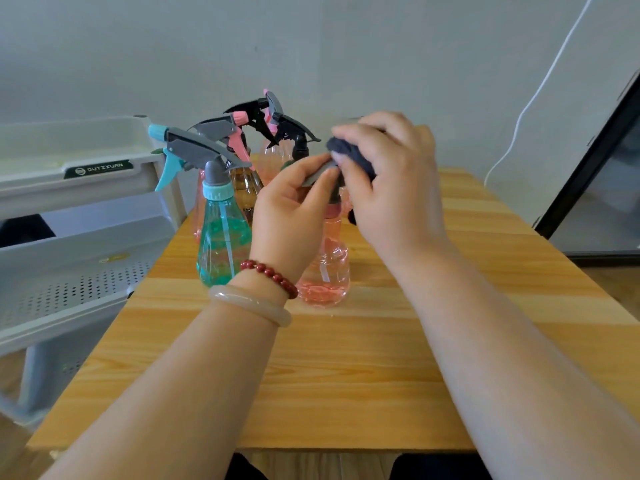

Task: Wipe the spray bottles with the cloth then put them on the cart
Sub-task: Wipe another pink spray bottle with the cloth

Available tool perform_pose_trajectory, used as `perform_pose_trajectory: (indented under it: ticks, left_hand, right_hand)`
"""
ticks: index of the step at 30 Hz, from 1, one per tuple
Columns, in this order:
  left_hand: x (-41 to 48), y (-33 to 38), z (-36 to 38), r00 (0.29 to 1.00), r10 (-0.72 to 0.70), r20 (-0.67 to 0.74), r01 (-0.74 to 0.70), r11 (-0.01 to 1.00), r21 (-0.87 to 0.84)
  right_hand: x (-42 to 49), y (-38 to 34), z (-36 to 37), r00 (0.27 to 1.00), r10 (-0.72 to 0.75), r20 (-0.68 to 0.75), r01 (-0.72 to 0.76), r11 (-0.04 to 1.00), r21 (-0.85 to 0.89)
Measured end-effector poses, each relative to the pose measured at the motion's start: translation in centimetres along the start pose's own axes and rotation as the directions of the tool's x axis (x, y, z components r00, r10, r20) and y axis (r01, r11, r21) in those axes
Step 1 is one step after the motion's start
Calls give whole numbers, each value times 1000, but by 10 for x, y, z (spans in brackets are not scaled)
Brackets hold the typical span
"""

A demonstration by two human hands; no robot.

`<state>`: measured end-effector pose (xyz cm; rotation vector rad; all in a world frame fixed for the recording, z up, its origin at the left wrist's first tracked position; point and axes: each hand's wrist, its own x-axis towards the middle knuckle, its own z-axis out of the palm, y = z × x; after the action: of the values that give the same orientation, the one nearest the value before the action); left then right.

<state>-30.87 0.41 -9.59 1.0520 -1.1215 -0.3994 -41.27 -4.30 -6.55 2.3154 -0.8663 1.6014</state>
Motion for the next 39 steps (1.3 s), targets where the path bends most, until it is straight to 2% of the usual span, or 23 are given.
perform_pose_trajectory:
  ticks: [3,6,11,15,19,24,28,30,33,37,39]
  left_hand:
    - [1,1,-1,1000,20,5,-21,999,37]
    - [1,1,1,999,40,5,-40,996,83]
    - [-3,2,0,998,55,7,-56,996,74]
    - [-2,5,1,999,44,1,-44,995,94]
    - [-6,5,0,999,44,8,-45,997,68]
    - [-3,4,-1,999,41,13,-43,993,114]
    - [-4,3,-2,999,45,27,-47,995,87]
    - [-3,3,-1,999,40,31,-43,993,110]
    - [-3,5,-1,999,34,26,-37,992,118]
    - [-6,9,-2,998,24,54,-31,991,131]
    - [-3,10,-2,997,8,73,-20,985,171]
  right_hand:
    - [1,4,-7,997,-26,75,28,999,-25]
    - [5,11,-12,997,40,61,-36,998,-51]
    - [-5,1,-8,986,-93,137,99,994,-37]
    - [1,6,-8,998,22,57,-19,999,-51]
    - [-8,-3,-8,985,-84,148,85,996,1]
    - [3,9,-11,996,62,69,-59,998,-37]
    - [-3,5,-12,979,-91,182,90,996,12]
    - [2,12,-16,980,-80,180,84,996,-17]
    - [3,10,-14,993,12,114,-9,1000,-28]
    - [-3,0,-11,966,-132,223,122,991,55]
    - [4,8,-15,973,-84,213,83,996,15]
